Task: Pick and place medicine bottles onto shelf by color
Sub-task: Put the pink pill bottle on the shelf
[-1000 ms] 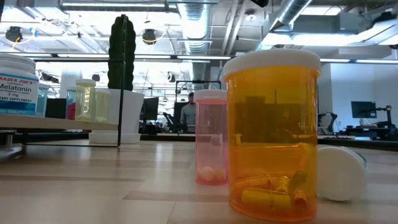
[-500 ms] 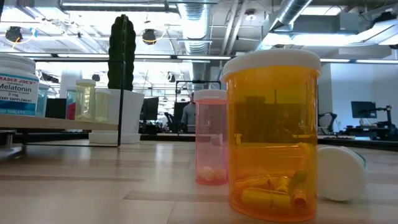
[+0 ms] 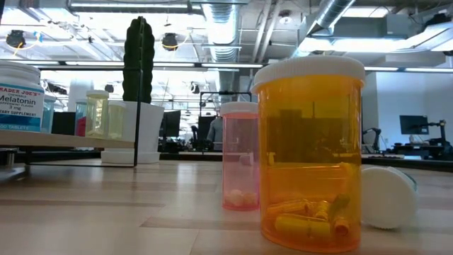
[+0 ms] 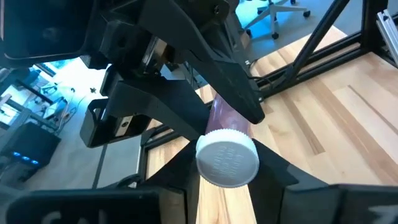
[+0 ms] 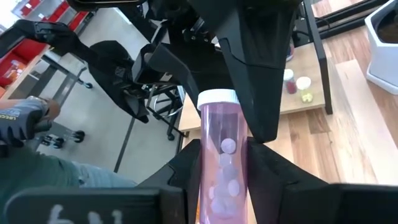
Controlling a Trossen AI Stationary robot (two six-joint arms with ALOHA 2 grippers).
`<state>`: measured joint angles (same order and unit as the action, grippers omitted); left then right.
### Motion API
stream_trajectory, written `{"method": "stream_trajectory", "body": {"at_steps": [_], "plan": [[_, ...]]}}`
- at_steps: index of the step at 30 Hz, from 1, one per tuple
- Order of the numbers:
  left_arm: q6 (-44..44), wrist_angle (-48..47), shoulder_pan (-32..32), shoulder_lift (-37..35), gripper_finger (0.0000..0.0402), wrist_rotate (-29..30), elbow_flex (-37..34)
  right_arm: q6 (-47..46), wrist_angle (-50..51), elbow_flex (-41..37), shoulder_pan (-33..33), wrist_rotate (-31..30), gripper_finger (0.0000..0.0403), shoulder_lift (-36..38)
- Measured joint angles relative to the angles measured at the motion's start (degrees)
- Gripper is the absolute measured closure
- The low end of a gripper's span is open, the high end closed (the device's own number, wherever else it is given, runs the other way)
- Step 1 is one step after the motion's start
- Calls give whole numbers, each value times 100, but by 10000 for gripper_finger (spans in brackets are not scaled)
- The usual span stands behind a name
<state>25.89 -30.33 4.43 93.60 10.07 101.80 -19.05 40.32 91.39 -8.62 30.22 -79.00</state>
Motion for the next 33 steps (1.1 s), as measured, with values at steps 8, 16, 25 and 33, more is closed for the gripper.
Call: {"method": "stream_trajectory", "body": {"at_steps": [8, 16, 25, 33], "plan": [[-94, 7, -4, 0, 308, -195, -2, -260, 227, 7, -1, 12, 242, 0], [-415, -9, -13, 0, 313, -168, -2, -353, 1147, 4, -397, 187, 161, 245], [-2592, -929, 1, -9, 314, -250, 0, 403, 2449, 4, -1057, -220, 148, 955], [-6384, -3252, 194, -9, 314, -233, 0, 1068, 3254, 2, -1083, -546, 148, 1577]]}}
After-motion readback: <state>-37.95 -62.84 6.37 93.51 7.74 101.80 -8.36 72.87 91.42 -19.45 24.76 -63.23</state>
